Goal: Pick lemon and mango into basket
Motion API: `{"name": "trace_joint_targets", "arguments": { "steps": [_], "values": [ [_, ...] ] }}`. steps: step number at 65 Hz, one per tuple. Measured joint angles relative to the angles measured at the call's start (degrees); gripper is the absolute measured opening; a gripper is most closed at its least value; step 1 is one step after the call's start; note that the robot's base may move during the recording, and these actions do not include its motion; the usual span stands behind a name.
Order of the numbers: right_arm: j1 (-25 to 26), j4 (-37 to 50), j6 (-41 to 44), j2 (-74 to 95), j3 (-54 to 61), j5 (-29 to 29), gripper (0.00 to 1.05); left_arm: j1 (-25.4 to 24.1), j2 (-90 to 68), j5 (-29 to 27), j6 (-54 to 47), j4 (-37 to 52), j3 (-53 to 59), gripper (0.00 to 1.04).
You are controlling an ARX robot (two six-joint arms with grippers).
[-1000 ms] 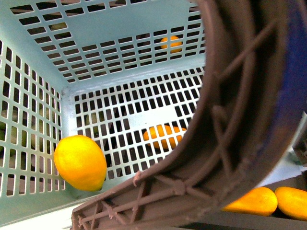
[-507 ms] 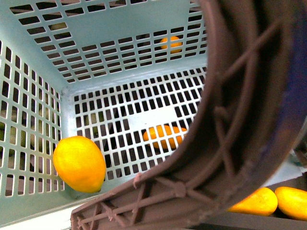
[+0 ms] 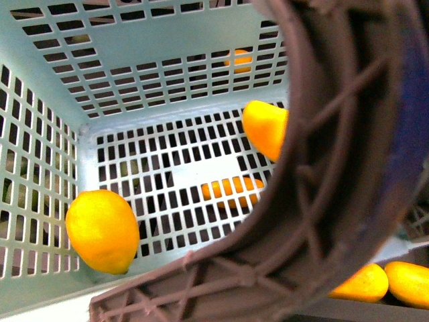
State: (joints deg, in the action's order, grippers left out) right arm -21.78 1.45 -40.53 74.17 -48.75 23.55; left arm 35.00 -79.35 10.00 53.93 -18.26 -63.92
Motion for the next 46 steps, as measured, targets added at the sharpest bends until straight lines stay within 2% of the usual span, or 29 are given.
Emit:
{"name": "trace_joint_targets", "arguments": {
  "steps": [7, 8, 14, 16, 19, 22, 30, 35, 40, 46],
  "values": [
    [5.27, -4.74, -0.96, -5.07, -0.15, 2.84, 0.96, -0.04, 0.00, -0.68, -0.13, 0.00, 0.00, 0.15],
    [6.60, -3.98, -0.09, -6.58, 0.42, 1.81, 0.95, -0.04, -0.02, -0.83, -0.13, 0.00, 0.00, 0.15],
    [12.24, 10.75, 12.22, -13.99, 7.78, -10.05, 0.81, -0.04, -0.02, -0.50, -0.13, 0.00, 0.00, 0.15],
    [14.03, 17.88, 20.72, -17.94, 12.68, -14.25, 0.73, -0.04, -0.04, -0.37, -0.11, 0.00, 0.00, 0.15],
    [14.86, 22.53, 29.00, -21.18, 17.44, -16.52, 0.62, -0.02, -0.04, -0.33, -0.02, 0.00, 0.00, 0.15],
    [15.37, 24.15, 33.24, -22.73, 20.76, -17.46, 0.53, 0.09, -0.04, -0.09, -0.04, 0.00, 0.00, 0.15],
    [16.39, 25.57, 37.40, -24.26, 26.77, -18.40, 0.36, 0.13, -0.04, 0.33, 0.07, 0.00, 0.00, 0.15],
    [17.22, 26.71, 38.88, -27.10, 30.88, -19.12, 0.18, 0.02, -0.04, -0.20, 0.15, 0.00, 0.00, 0.15],
    [20.28, 27.21, 39.50, -30.01, 33.55, -23.17, 0.03, 0.02, -0.04, -0.42, -0.22, 0.00, 0.00, 0.15],
    [21.57, 27.32, 39.98, -32.04, 35.85, -23.15, 0.02, 0.02, -0.04, -0.13, -0.07, 0.00, 0.00, 0.15]
  ]
}}
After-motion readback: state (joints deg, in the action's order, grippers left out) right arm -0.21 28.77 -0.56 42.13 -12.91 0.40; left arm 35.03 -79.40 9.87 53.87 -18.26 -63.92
